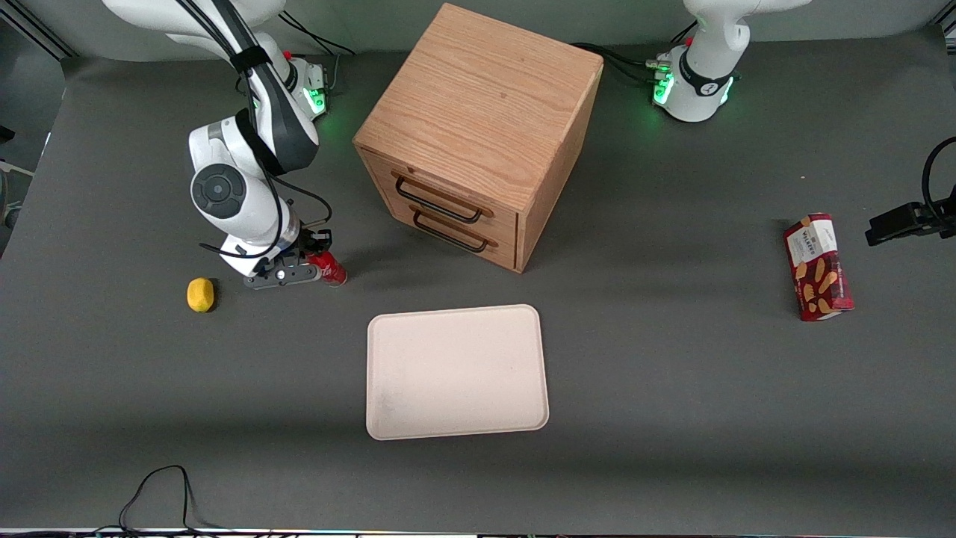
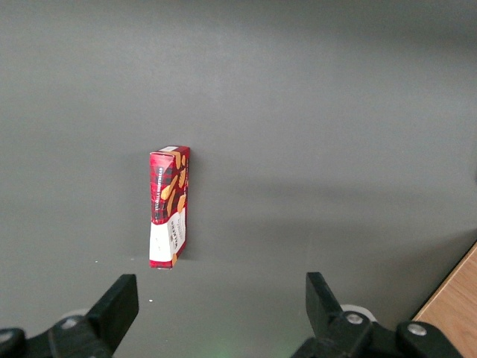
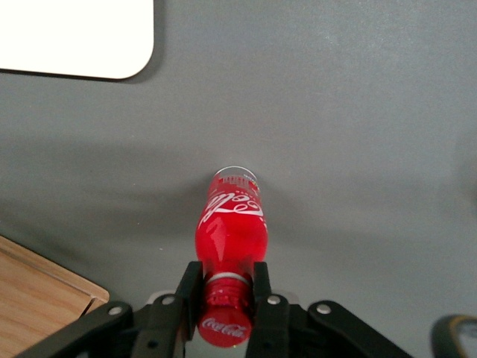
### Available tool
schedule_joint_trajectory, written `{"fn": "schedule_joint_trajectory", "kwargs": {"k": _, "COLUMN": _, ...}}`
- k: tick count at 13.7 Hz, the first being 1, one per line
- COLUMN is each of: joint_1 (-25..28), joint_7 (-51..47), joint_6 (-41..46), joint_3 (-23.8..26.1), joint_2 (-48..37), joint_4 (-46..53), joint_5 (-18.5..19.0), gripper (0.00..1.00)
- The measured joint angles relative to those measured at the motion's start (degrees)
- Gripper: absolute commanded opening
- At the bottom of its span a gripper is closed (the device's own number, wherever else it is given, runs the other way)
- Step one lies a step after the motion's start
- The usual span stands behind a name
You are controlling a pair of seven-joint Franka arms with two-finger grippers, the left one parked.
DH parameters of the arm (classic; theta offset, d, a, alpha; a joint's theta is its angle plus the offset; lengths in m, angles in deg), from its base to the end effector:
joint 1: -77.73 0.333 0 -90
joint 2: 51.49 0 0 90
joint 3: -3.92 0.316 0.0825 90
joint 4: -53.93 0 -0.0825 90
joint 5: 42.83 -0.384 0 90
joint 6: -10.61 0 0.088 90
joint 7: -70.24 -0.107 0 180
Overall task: Place coke bottle on tray
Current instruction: 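Lift the bottle and carry it toward the white tray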
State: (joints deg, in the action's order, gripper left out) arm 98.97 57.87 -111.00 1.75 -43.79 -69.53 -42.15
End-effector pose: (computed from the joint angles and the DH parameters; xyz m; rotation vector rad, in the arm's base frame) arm 0.5072 0.1749 0.3244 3.0671 0.1903 -0.2409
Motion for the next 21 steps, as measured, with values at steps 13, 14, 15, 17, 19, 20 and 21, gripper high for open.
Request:
{"fn": "schedule_joint_trajectory", "kwargs": {"k": 13, "joint_1": -0.1, "joint_7": 0.0, "joint_6": 40.2, "joint_3": -4.5, "joint_2": -3.2, "joint_4": 31.1, "joint_5": 0.0, "gripper": 0.00}}
{"fn": "schedule_joint_trajectory", "kwargs": {"k": 14, "joint_1": -0.1, "joint_7": 0.0, "joint_6": 42.8, "joint_3": -4.5, "joint_2": -3.2, "joint_4": 33.9, "joint_5": 0.0, "gripper": 0.00}}
{"fn": "schedule_joint_trajectory", "kwargs": {"k": 15, "joint_1": -0.2, "joint_7": 0.0, "joint_6": 45.3, "joint_3": -4.6, "joint_2": -3.0, "joint_4": 36.7, "joint_5": 0.0, "gripper": 0.00}}
{"fn": "schedule_joint_trajectory", "kwargs": {"k": 17, "joint_1": -0.6, "joint_7": 0.0, "joint_6": 49.4, "joint_3": -4.6, "joint_2": -1.8, "joint_4": 42.0, "joint_5": 0.0, "gripper": 0.00}}
{"fn": "schedule_joint_trajectory", "kwargs": {"k": 19, "joint_1": -0.8, "joint_7": 0.0, "joint_6": 51.2, "joint_3": -4.6, "joint_2": 2.1, "joint_4": 47.4, "joint_5": -0.1, "gripper": 0.00}}
{"fn": "schedule_joint_trajectory", "kwargs": {"k": 20, "joint_1": -0.8, "joint_7": 0.0, "joint_6": 51.5, "joint_3": -4.5, "joint_2": 5.2, "joint_4": 50.2, "joint_5": -0.4, "gripper": 0.00}}
{"fn": "schedule_joint_trajectory", "kwargs": {"k": 21, "joint_1": -0.8, "joint_7": 0.0, "joint_6": 51.6, "joint_3": -4.4, "joint_2": 8.9, "joint_4": 53.2, "joint_5": -0.8, "gripper": 0.00}}
